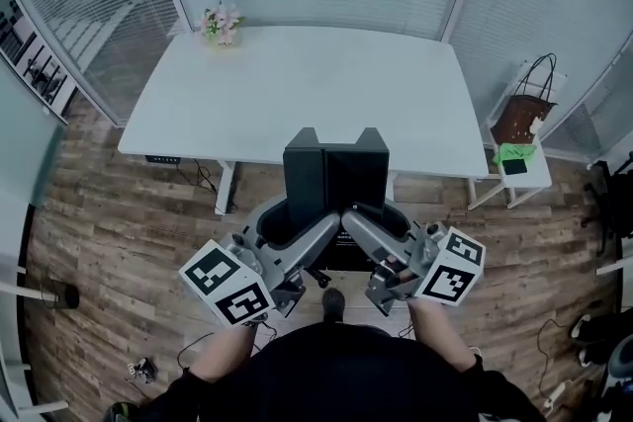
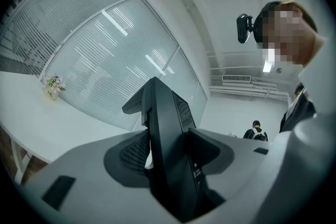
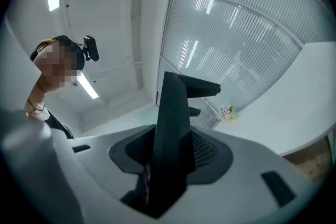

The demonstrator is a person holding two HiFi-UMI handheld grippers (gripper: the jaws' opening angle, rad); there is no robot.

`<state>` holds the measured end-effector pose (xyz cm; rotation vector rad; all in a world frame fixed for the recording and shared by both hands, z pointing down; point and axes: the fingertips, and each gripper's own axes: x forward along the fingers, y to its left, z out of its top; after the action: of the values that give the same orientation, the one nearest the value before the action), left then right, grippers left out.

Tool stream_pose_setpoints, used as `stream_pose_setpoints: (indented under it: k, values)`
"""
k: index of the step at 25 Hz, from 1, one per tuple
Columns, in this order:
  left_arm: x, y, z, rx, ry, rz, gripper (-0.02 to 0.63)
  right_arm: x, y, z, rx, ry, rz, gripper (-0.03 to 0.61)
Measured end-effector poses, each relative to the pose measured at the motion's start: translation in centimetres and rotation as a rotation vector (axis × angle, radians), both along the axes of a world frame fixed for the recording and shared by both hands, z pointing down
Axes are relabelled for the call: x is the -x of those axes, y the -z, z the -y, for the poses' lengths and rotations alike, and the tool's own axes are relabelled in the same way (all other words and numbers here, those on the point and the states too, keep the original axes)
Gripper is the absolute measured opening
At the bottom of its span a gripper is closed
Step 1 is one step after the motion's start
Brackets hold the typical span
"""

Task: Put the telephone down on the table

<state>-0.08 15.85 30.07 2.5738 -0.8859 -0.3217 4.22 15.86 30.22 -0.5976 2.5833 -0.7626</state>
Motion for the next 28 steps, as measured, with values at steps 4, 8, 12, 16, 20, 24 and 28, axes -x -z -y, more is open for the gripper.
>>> stream_pose_setpoints:
  k: [4, 8, 12, 16, 20, 24, 28]
  values:
    - [-0.7, -0.2, 1.9, 0.003, 0.011, 0.004, 0.239, -0.7, -0.3, 2.0, 0.003, 0.012, 0.003, 0.17]
    - [-0.9, -0.2, 3.3, 0.007, 0.032, 0.006, 0.239, -0.8, -0.3, 3.4, 0.007, 0.034, 0.004, 0.17]
    - [-0.8, 0.0, 4.2, 0.0, 0.043, 0.002, 0.239, -0.8, -0.1, 4.3, 0.0, 0.045, 0.001, 0.17]
    - [-0.7, -0.3, 4.4, 0.005, 0.038, -0.006, 0.239, -0.6, -0.3, 4.6, 0.004, 0.042, -0.007, 0.17]
    - [-0.4, -0.1, 4.6, 0.003, 0.03, -0.01, 0.239, -0.4, -0.1, 4.7, 0.002, 0.032, -0.01, 0.17]
    - [0.1, 0.3, 4.6, -0.001, 0.022, -0.014, 0.239, 0.1, 0.3, 4.7, 0.0, 0.028, -0.015, 0.17]
    - [1.3, 0.7, 4.5, -0.005, 0.03, -0.018, 0.239, 1.2, 0.6, 4.6, -0.005, 0.035, -0.018, 0.17]
